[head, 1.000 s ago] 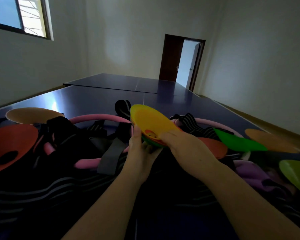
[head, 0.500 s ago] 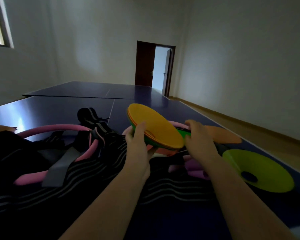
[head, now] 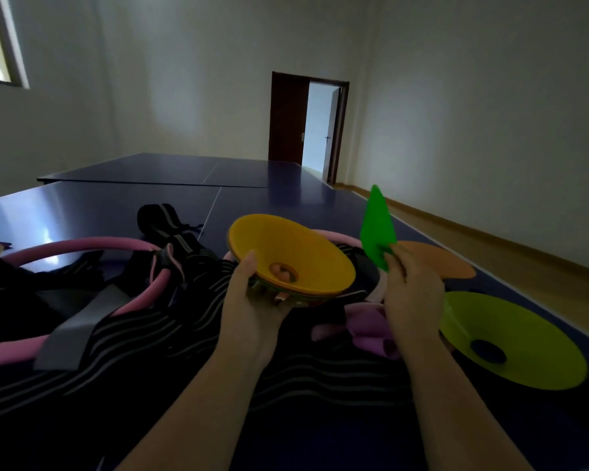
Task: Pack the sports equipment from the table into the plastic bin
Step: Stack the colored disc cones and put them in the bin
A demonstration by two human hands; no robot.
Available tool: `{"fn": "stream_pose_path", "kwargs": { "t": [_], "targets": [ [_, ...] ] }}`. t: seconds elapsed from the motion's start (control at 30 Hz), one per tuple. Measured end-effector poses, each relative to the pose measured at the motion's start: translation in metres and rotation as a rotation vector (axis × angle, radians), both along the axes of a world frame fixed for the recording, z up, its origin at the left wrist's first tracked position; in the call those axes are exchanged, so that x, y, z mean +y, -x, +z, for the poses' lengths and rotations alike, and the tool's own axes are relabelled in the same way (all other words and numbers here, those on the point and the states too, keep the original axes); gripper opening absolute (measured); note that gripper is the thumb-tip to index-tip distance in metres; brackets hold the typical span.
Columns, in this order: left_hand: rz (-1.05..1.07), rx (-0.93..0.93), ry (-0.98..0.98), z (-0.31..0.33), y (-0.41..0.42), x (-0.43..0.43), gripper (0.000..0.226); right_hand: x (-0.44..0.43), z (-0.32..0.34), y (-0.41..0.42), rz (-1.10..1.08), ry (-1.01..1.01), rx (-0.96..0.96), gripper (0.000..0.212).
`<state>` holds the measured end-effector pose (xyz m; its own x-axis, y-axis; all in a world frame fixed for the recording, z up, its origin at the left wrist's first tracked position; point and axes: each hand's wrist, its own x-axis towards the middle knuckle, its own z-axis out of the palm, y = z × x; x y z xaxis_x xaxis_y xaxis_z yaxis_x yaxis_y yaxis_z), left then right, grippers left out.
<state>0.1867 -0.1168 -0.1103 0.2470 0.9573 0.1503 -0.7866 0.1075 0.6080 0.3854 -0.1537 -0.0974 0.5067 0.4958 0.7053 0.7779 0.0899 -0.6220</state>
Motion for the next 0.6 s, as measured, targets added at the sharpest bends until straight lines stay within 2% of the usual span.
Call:
{"fn": "stream_pose_path", "kwargs": {
  "t": [0.1, 0.2, 0.27, 0.37, 0.5, 0.53, 0.6],
  "targets": [
    [0.02, 0.069, 0.001, -0.002, -0.001, -0.001, 0.065, -0.016, 0.002, 0.015, 0.292, -0.09, 0.008, 0.024],
    [0.033, 0.128, 0.035, -0.005, -0.004, -0.002, 0.084, -0.02, -0.005, 0.03, 0.617, 0.085, -0.097, 0.038],
    [0.004, 0.118, 0.018, -0.009, -0.005, -0.001, 0.079, -0.016, -0.013, 0.033, 0.735, 0.176, -0.078, 0.038],
    [-0.062, 0.093, -0.031, -0.008, -0.004, -0.003, 0.057, -0.017, -0.019, 0.037, 0.767, 0.145, -0.003, 0.032],
    [-0.079, 0.13, -0.007, -0.008, -0.005, -0.006, 0.077, -0.021, -0.018, 0.037, 0.813, 0.176, 0.104, 0.033],
    [-0.087, 0.125, -0.009, -0.009, -0.007, -0.005, 0.073, -0.022, -0.016, 0.037, 0.824, 0.192, 0.131, 0.034],
    [-0.114, 0.09, -0.024, -0.011, -0.011, -0.003, 0.048, -0.027, -0.006, 0.035, 0.767, 0.197, 0.138, 0.036]
  ]
}}
